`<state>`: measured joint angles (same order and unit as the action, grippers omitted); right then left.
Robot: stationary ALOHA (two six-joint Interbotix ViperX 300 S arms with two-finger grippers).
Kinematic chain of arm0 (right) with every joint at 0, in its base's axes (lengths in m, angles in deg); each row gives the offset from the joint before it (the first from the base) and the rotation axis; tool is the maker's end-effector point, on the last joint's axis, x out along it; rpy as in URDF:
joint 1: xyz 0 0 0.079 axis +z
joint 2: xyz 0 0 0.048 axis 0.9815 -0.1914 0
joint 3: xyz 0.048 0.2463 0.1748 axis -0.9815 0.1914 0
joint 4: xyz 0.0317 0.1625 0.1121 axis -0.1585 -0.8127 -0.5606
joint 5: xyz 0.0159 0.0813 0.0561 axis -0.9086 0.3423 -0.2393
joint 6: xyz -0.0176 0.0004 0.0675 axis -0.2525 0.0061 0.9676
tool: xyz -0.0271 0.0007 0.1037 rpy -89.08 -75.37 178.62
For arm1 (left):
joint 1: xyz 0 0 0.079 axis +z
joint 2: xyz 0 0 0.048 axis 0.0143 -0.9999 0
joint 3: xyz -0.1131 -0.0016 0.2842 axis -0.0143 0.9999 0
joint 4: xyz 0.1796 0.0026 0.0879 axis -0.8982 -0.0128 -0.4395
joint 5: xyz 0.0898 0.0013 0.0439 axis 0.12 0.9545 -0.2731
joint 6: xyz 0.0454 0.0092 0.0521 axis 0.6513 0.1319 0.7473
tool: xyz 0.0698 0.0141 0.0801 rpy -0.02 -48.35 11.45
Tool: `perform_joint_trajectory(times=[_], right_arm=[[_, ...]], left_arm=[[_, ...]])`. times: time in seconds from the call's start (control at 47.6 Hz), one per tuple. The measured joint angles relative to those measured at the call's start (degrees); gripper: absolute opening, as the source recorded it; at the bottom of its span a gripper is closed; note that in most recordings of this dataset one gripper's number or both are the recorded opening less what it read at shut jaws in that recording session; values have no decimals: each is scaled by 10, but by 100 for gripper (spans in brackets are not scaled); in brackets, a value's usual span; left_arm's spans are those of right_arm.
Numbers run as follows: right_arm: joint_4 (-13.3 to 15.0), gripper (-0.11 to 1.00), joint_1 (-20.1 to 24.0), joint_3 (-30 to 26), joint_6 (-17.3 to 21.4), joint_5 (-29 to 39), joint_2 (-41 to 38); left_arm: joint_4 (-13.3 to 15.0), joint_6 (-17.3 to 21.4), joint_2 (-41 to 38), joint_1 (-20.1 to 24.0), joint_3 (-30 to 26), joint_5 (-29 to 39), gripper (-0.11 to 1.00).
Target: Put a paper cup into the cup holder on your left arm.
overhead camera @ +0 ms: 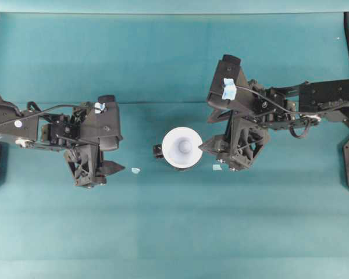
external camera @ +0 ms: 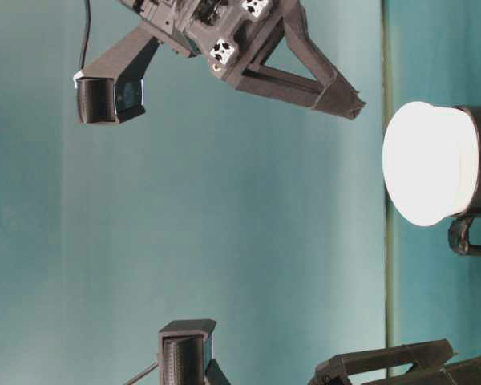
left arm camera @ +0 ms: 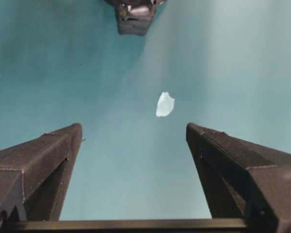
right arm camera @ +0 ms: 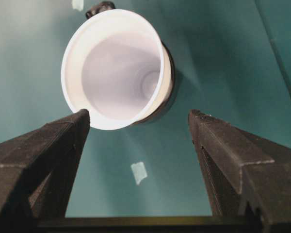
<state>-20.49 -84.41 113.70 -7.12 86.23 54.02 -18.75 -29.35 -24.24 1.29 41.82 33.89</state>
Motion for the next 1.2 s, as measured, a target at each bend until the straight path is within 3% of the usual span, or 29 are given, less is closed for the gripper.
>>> perform_joint_trajectory(times=[0.84, 1.197], right_arm=[[1, 87, 2, 0, 1, 0, 0], [1, 87, 2, 2, 0, 1, 0]], left_arm=[[0, 0, 8, 0, 24, 0, 93], [0, 1, -1, 1, -5, -1, 93]])
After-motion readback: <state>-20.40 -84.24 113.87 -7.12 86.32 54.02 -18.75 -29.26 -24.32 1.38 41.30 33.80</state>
